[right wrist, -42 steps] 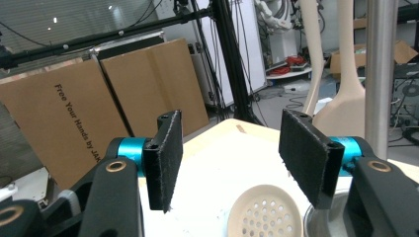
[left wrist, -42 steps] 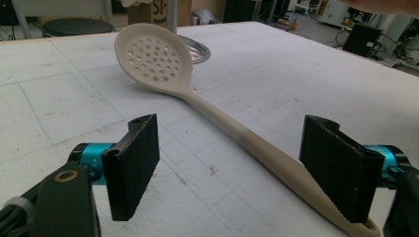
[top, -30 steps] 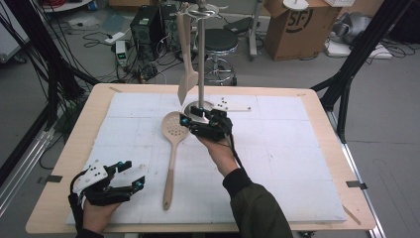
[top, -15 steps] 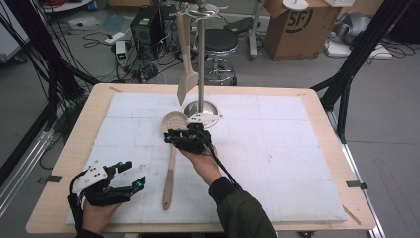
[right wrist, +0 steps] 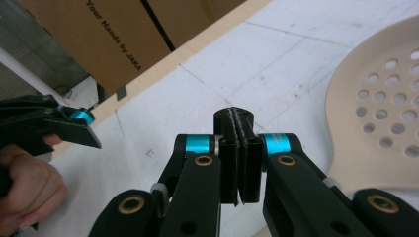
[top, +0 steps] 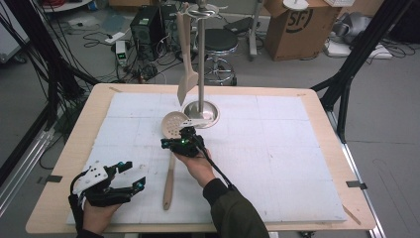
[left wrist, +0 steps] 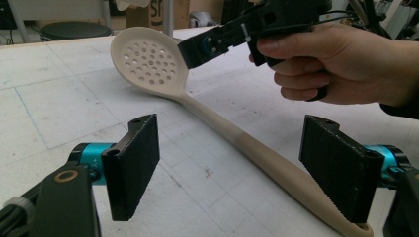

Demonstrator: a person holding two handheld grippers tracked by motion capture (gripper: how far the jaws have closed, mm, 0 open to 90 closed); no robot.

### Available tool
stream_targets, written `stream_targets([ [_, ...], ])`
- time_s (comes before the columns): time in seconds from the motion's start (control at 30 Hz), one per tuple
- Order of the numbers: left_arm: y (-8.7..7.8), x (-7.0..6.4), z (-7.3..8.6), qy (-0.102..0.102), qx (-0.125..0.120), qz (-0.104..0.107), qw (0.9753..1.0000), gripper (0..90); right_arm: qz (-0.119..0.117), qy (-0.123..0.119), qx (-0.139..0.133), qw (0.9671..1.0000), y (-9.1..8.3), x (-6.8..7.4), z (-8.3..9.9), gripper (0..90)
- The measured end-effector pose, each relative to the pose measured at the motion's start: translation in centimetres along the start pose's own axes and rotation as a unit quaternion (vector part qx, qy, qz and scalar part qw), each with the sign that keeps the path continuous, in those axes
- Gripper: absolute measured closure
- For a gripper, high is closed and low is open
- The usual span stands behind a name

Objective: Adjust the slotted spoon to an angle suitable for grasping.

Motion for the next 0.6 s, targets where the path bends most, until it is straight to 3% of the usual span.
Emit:
stream_targets([
  [0.2, 0.0, 0.1, 0.0, -0.001, -0.001, 0.001, 1.0, 23.9, 0.019, -0.02, 0.032, 0.9991, 0.9, -0.2, 0.5, 89.7],
  [0.33, 0.1, 0.0, 0.0, -0.001, -0.001, 0.002, 1.0, 23.9, 0.024, -0.013, 0.052, 0.9982, 1.4, -0.6, 0.8, 89.9],
  [0.43, 0.2, 0.0, 0.0, 0.001, 0.0, 0.003, 1.0, 23.9, 0.024, 0.0, 0.083, 0.9963, 2.2, -0.8, 1.3, 89.9],
  [0.6, 0.0, 0.2, 0.0, -0.003, -0.002, 0.002, 1.0, 23.9, 0.047, -0.023, 0.108, 0.9928, 3.3, -0.9, 1.9, 89.9],
])
Point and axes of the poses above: each handheld gripper's, and its own axes: y roughly forward along the jaws, z roughly out of its underside, x roughly to its left, the point moved 5 cm from there along y, roughly forward along the jaws, and after that the axes turned 1 degree about z, right-handed, at the moved point
